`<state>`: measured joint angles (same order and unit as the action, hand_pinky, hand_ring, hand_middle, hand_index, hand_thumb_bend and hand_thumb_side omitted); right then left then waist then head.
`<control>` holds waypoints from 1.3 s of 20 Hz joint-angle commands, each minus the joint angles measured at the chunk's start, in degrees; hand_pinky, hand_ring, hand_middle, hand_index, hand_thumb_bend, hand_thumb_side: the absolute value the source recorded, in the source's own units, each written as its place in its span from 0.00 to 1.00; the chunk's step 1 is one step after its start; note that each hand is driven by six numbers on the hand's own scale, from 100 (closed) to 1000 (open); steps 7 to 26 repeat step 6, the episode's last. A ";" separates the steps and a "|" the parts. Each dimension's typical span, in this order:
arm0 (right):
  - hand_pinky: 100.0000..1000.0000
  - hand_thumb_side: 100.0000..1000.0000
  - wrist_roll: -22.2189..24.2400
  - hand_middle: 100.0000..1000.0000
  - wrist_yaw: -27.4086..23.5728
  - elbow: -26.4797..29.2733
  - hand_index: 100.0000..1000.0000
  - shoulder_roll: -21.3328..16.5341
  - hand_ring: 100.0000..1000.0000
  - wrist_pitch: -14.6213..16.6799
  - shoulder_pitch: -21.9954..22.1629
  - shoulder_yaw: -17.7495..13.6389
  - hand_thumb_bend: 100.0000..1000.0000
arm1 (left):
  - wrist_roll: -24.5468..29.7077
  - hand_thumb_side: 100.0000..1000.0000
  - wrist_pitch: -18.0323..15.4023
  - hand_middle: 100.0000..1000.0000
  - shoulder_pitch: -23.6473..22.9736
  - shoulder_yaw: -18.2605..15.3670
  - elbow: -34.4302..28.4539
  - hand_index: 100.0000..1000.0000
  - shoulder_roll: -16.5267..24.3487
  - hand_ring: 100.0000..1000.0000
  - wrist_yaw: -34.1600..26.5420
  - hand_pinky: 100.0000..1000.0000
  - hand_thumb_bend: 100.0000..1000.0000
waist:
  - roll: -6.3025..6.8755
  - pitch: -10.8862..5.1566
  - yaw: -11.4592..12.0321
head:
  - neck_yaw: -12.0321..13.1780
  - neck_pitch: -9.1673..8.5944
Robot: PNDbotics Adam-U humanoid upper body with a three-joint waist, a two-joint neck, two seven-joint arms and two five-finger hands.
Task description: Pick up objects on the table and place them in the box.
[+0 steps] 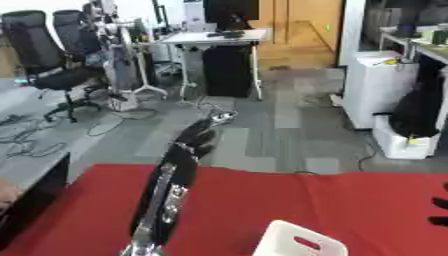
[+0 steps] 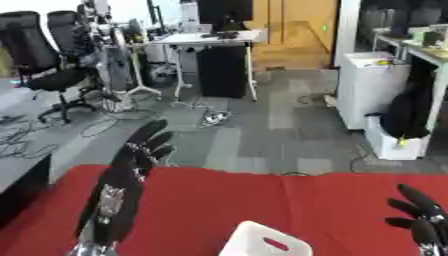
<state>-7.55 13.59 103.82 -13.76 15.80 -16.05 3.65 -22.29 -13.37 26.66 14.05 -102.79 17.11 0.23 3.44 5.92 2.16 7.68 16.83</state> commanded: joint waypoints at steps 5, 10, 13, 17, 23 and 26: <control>0.74 1.00 -5.97 0.95 -0.54 3.18 0.97 1.29 0.87 1.23 -4.30 -0.06 0.00 | -1.38 1.00 -5.37 0.90 -2.99 -3.07 -2.85 0.94 -5.11 0.91 5.59 0.89 0.20 | -1.19 -0.68 1.49 | 2.23 -5.04; 0.76 1.00 -6.47 0.95 -0.20 3.40 0.97 1.42 0.88 1.36 -4.51 -0.02 0.00 | -1.69 1.00 -5.77 0.90 -3.55 -3.15 -3.12 0.93 -5.74 0.91 6.45 0.89 0.19 | -1.38 -0.72 1.70 | 2.64 -5.47; 0.76 1.00 -6.47 0.95 -0.20 3.40 0.97 1.42 0.88 1.36 -4.51 -0.02 0.00 | -1.69 1.00 -5.77 0.90 -3.55 -3.15 -3.12 0.93 -5.74 0.91 6.45 0.89 0.19 | -1.38 -0.72 1.70 | 2.64 -5.47; 0.76 1.00 -6.47 0.95 -0.20 3.40 0.97 1.42 0.88 1.36 -4.51 -0.02 0.00 | -1.69 1.00 -5.77 0.90 -3.55 -3.15 -3.12 0.93 -5.74 0.91 6.45 0.89 0.19 | -1.38 -0.72 1.70 | 2.64 -5.47; 0.76 1.00 -6.47 0.95 -0.20 3.40 0.97 1.42 0.88 1.36 -4.51 -0.02 0.00 | -1.69 1.00 -5.77 0.90 -3.55 -3.15 -3.12 0.93 -5.74 0.91 6.45 0.89 0.19 | -1.38 -0.72 1.70 | 2.64 -5.47; 0.76 1.00 -6.47 0.95 -0.20 3.40 0.97 1.42 0.88 1.36 -4.51 -0.02 0.00 | -1.69 1.00 -5.77 0.90 -3.55 -3.15 -3.12 0.93 -5.74 0.91 6.45 0.89 0.19 | -1.38 -0.72 1.70 | 2.64 -5.47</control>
